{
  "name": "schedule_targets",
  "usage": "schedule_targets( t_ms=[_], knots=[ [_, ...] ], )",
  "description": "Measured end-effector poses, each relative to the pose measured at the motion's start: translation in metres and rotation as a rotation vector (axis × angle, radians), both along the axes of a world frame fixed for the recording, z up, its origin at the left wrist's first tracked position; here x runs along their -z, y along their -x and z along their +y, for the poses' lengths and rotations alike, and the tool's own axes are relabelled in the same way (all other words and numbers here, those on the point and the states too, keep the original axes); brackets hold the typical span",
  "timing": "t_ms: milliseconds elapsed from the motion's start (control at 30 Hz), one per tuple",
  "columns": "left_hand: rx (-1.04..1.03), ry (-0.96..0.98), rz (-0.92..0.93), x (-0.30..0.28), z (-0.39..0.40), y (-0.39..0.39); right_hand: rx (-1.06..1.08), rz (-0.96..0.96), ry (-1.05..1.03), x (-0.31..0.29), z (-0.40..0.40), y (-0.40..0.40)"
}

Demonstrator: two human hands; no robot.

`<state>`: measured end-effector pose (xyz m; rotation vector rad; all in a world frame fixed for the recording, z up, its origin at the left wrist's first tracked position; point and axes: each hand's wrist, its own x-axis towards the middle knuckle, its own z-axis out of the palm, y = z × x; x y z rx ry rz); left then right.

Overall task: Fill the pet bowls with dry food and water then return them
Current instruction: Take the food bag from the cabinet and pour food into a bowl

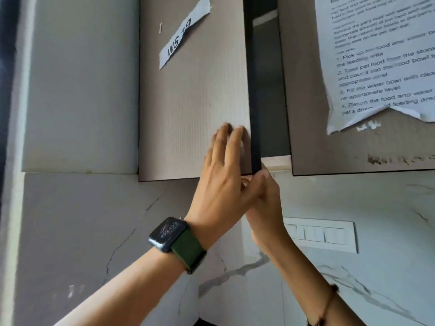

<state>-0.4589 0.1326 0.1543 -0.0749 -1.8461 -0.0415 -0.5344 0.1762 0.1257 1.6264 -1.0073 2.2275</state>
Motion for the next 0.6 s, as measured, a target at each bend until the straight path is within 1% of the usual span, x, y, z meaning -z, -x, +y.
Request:
schedule_targets(
  t_ms=[100, 200, 267, 367, 467, 533, 600],
  knots=[
    [0.014, 0.012, 0.225, 0.005, -0.018, -0.029, 0.106, 0.205, 0.026, -0.004, -0.016, -0.025],
    [-0.03, 0.04, 0.33, 0.01, -0.029, -0.062, 0.071, 0.306, 0.102, -0.005, -0.036, -0.049],
    [-0.082, 0.074, 0.36, 0.014, -0.036, -0.084, 0.036, 0.323, 0.164, -0.005, -0.05, -0.064],
    [-0.101, 0.085, 0.353, 0.015, -0.046, -0.114, 0.006, 0.335, 0.252, -0.005, -0.07, -0.08],
    [-0.138, 0.097, 0.382, 0.017, -0.054, -0.142, 0.019, 0.359, 0.297, -0.003, -0.091, -0.095],
    [-0.244, 0.129, 0.439, 0.02, -0.06, -0.16, 0.033, 0.366, 0.32, 0.001, -0.104, -0.107],
    [-0.339, 0.135, 0.497, 0.022, -0.066, -0.176, 0.094, 0.399, 0.348, 0.006, -0.118, -0.121]
  ],
)
